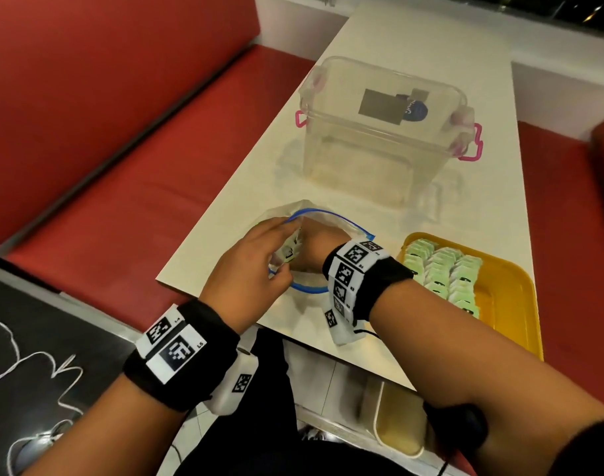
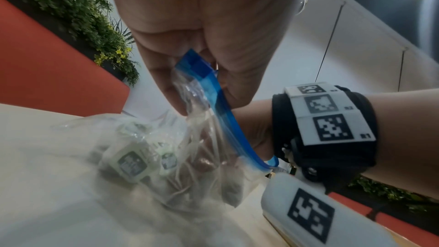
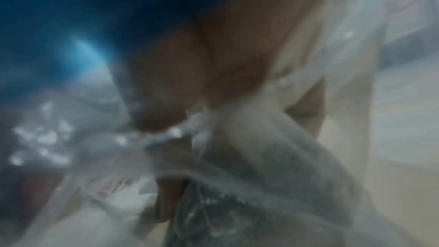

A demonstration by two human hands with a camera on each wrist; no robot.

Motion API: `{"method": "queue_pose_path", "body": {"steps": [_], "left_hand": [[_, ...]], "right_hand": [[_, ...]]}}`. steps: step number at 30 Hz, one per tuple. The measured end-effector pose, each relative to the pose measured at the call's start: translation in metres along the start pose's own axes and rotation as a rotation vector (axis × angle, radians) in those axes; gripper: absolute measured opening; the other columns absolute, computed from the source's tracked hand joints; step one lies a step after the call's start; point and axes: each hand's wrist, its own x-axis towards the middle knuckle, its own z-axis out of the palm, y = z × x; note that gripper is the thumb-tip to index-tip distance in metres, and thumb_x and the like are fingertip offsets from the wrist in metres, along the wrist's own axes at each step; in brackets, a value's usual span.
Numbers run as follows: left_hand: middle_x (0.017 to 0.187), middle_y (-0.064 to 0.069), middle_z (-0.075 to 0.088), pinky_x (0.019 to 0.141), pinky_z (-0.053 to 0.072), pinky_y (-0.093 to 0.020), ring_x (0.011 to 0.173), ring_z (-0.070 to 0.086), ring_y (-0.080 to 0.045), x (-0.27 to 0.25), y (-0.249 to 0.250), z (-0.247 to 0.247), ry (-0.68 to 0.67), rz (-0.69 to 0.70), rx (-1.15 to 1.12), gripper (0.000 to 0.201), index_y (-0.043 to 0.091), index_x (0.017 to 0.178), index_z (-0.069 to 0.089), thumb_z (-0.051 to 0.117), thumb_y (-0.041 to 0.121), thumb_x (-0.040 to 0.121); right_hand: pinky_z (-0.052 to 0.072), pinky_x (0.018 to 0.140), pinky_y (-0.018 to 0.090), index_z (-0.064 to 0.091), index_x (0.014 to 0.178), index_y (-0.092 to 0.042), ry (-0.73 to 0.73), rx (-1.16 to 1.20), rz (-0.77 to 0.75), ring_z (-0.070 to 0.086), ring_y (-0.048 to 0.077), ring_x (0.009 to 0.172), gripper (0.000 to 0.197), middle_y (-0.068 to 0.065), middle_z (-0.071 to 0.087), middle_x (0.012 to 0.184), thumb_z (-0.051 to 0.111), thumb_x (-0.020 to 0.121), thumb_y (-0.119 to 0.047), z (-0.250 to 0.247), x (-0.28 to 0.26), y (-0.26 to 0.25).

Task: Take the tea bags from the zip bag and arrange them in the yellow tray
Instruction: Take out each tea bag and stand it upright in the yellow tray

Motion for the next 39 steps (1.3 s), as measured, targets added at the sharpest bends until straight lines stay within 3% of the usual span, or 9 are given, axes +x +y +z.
{"method": "queue_pose_path", "body": {"steps": [1, 3, 7, 12, 16, 25, 30, 35, 39], "left_hand": [[0.14, 0.012, 0.045, 0.083, 0.05, -0.022, 0.076, 0.056, 0.0, 0.0, 0.0, 0.0, 0.002, -0.002, -0.008, 0.063, 0.03, 0.137, 0.051, 0.063, 0.006, 0.08], [0.139, 0.012, 0.045, 0.08, 0.053, -0.027, 0.073, 0.059, -0.003, 0.0, 0.001, 0.001, 0.0, -0.005, -0.019, 0.063, 0.03, 0.136, 0.051, 0.064, 0.005, 0.08], [0.139, 0.011, 0.045, 0.077, 0.054, -0.028, 0.072, 0.06, -0.006, 0.001, 0.0, 0.003, -0.006, 0.009, -0.014, 0.064, 0.029, 0.136, 0.051, 0.065, 0.005, 0.079], [0.138, 0.012, 0.046, 0.078, 0.053, -0.028, 0.073, 0.059, -0.008, 0.001, 0.002, 0.008, -0.016, 0.014, -0.012, 0.064, 0.028, 0.137, 0.05, 0.065, 0.005, 0.079], [0.137, 0.012, 0.046, 0.079, 0.052, -0.026, 0.073, 0.058, -0.005, 0.001, 0.005, 0.009, -0.011, 0.011, -0.007, 0.063, 0.028, 0.137, 0.051, 0.065, 0.005, 0.079], [0.136, 0.007, 0.046, 0.074, 0.051, -0.024, 0.08, 0.053, 0.008, 0.003, 0.012, 0.011, 0.054, -0.038, 0.0, 0.058, 0.02, 0.139, 0.049, 0.062, 0.007, 0.084], [0.137, 0.002, 0.046, 0.08, 0.041, -0.018, 0.088, 0.045, 0.004, 0.008, 0.018, 0.017, 0.081, -0.038, 0.069, 0.053, 0.015, 0.14, 0.047, 0.058, 0.009, 0.089], [0.142, 0.002, 0.04, 0.082, 0.05, -0.035, 0.092, 0.061, -0.024, 0.01, 0.031, 0.02, 0.06, -0.051, 0.135, 0.04, 0.021, 0.134, 0.052, 0.055, 0.022, 0.094], [0.146, -0.005, 0.038, 0.1, 0.038, -0.039, 0.123, 0.045, -0.031, 0.009, 0.046, 0.024, 0.074, -0.015, 0.226, 0.033, 0.022, 0.127, 0.06, 0.055, 0.024, 0.095]], "right_hand": [[0.045, 0.093, 0.035, 0.045, 0.122, 0.01, -0.171, 0.084, 0.019, 0.057, 0.031, 0.112, 0.055, 0.028, 0.051, 0.111, 0.062, 0.069, 0.008, 0.004, -0.011, -0.006], [0.046, 0.097, 0.03, 0.044, 0.116, 0.014, -0.032, 0.069, 0.118, 0.058, 0.027, 0.106, 0.051, 0.03, 0.05, 0.109, 0.053, 0.066, 0.018, -0.008, -0.009, -0.009], [0.053, 0.084, 0.033, 0.058, 0.107, -0.011, -0.003, 0.344, -0.163, 0.062, 0.023, 0.093, 0.028, 0.005, 0.064, 0.097, 0.061, 0.085, -0.029, -0.018, -0.008, 0.031], [0.03, 0.053, 0.023, 0.037, 0.06, -0.021, 0.067, 0.231, -0.249, 0.044, 0.017, 0.063, 0.036, -0.003, 0.04, 0.063, 0.054, 0.091, -0.025, -0.002, -0.01, 0.036], [0.026, 0.052, 0.026, 0.049, 0.075, -0.012, 0.157, 0.179, -0.262, 0.028, 0.008, 0.053, 0.022, 0.001, 0.036, 0.065, 0.052, 0.093, -0.024, 0.004, -0.01, 0.045], [0.026, 0.051, 0.027, 0.056, 0.069, -0.011, 0.342, 0.357, -0.272, 0.05, 0.023, 0.068, 0.02, 0.009, 0.059, 0.07, 0.057, 0.089, -0.016, -0.01, -0.029, 0.062], [0.027, 0.049, 0.02, 0.065, 0.074, -0.005, 0.509, 0.656, -0.227, 0.05, 0.021, 0.064, 0.02, 0.007, 0.056, 0.065, 0.064, 0.084, -0.022, -0.014, -0.051, 0.086], [0.033, 0.053, 0.027, 0.059, 0.057, -0.018, 0.67, 1.029, -0.105, 0.041, 0.012, 0.053, 0.028, 0.0, 0.051, 0.055, 0.074, 0.079, -0.025, -0.015, -0.061, 0.115], [0.058, 0.063, 0.046, 0.066, 0.067, -0.005, 0.692, 1.293, -0.061, 0.06, 0.033, 0.061, 0.023, 0.017, 0.064, 0.066, 0.077, 0.075, -0.022, -0.011, -0.061, 0.137]]}}
